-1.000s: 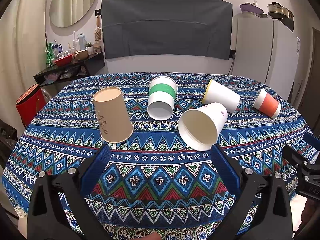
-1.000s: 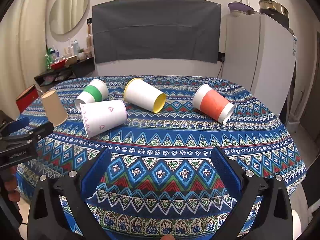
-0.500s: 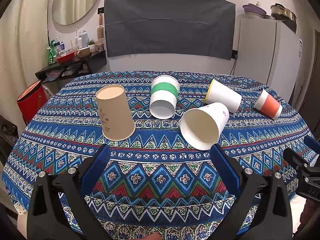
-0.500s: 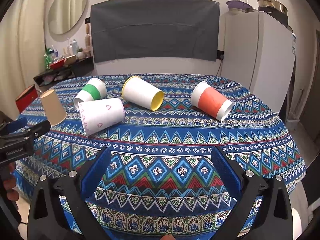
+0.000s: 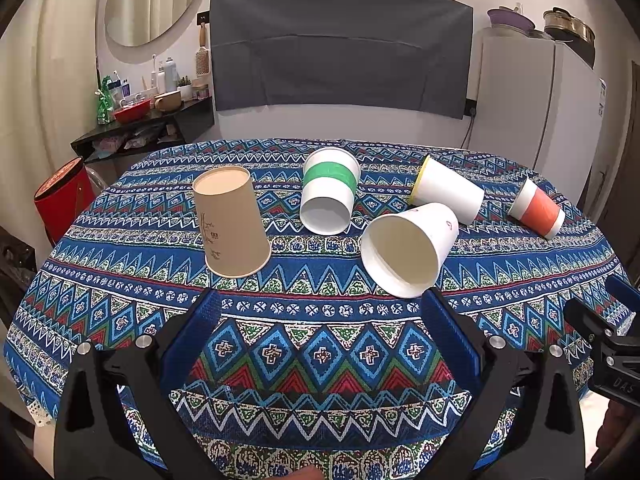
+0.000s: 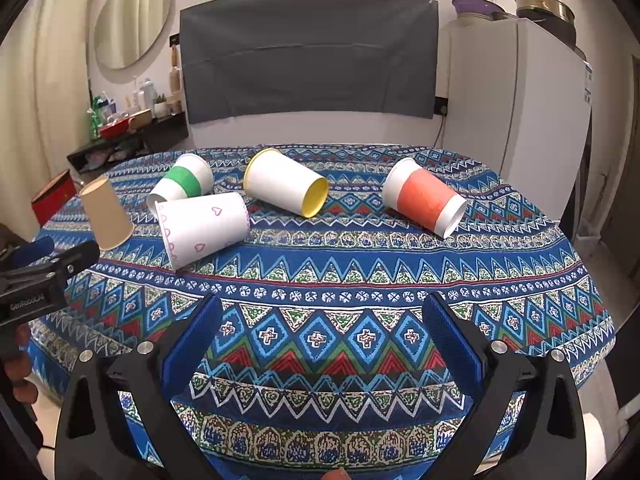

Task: Flip cup upside down
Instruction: 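Move the left tool toward the white cup with pink hearts lying on its side, then close the left tool fingers on the rim of the pink-heart cup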

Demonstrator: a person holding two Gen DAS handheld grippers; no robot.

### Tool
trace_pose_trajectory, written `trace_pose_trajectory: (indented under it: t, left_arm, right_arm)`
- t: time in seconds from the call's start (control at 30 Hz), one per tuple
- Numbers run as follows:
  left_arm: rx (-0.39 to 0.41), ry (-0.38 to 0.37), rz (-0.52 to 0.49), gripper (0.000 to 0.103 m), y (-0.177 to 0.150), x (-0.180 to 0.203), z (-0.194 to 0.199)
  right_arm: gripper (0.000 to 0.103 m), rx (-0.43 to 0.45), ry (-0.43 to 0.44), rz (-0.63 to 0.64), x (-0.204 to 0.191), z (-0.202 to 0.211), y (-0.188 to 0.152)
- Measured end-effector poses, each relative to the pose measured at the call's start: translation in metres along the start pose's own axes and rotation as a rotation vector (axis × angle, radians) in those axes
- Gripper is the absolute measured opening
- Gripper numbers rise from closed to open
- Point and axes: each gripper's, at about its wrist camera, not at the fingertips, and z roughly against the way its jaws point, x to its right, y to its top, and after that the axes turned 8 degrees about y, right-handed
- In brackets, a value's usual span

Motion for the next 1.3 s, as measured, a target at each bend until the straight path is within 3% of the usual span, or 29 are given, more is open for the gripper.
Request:
trace_pose_trajectory:
  t: [0.57,1.3]
  left_arm:
    - [-0.028,-0.038,-0.017,0.097,0.002,0.015,-0.01]
    - [-0.087,-0.148,-0.077,0.097,0.016,0.079,-0.047]
  right_arm:
    - [0.096,-0.016,-0.022,0.012,0.008,-0.007,-0.002]
    - [0.096,-0.058,-0.046,-0.03,0.058,-0.038,0.001]
